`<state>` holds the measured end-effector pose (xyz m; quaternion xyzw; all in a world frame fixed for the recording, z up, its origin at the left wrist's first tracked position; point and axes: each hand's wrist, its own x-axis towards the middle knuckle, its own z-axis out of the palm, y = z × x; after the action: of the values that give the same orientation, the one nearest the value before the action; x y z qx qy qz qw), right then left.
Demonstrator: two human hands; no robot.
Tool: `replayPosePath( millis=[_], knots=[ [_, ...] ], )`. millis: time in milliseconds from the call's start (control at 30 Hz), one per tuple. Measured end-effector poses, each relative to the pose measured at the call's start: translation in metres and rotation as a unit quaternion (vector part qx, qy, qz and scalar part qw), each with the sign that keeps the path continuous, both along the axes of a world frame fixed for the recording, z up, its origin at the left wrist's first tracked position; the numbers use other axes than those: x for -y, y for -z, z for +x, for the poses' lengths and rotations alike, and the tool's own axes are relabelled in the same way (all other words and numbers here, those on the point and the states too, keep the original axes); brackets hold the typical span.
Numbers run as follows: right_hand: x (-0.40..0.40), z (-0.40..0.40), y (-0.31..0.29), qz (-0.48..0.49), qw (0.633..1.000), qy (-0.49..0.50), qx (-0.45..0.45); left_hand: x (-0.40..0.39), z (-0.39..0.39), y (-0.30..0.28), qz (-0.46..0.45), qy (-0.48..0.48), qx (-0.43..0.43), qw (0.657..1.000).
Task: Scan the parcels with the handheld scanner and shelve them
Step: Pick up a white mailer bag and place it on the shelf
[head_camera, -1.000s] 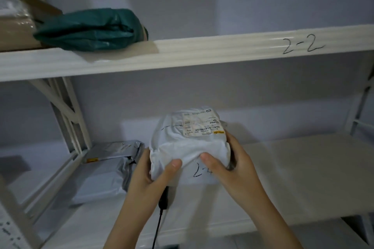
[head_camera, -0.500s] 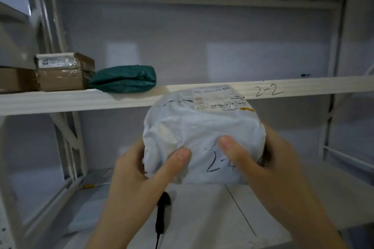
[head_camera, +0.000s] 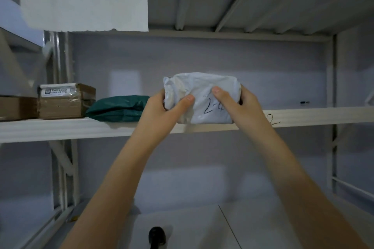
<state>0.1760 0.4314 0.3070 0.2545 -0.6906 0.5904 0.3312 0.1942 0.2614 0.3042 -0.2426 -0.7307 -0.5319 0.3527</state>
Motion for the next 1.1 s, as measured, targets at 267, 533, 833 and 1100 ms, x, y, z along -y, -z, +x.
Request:
replayPosePath(
  millis=[267, 533, 833, 1100],
  knots=[
    [-0.003, -0.078, 0.001, -0.012, 0.999, -0.024, 0.029, -0.011, -0.062, 0.0, 0.011, -0.059, -0.005, 0.998],
    [-0.002, -0.119, 0.001, 0.087, 0.995, 0.056, -0.009, -0.02, -0.08, -0.001, -0.074, -0.225, 0.002, 0.972],
    [0.014, -0.123, 0.038, 0.282, 0.834, 0.346, -0.324, -0.025, -0.106, 0.042, -0.334, -0.483, -0.217, 0.78],
    [0.023, -0.155, 0.047, 0.306, 0.826, 0.364, -0.302, -0.024, -0.138, 0.055, -0.332, -0.519, -0.202, 0.761]
  ],
)
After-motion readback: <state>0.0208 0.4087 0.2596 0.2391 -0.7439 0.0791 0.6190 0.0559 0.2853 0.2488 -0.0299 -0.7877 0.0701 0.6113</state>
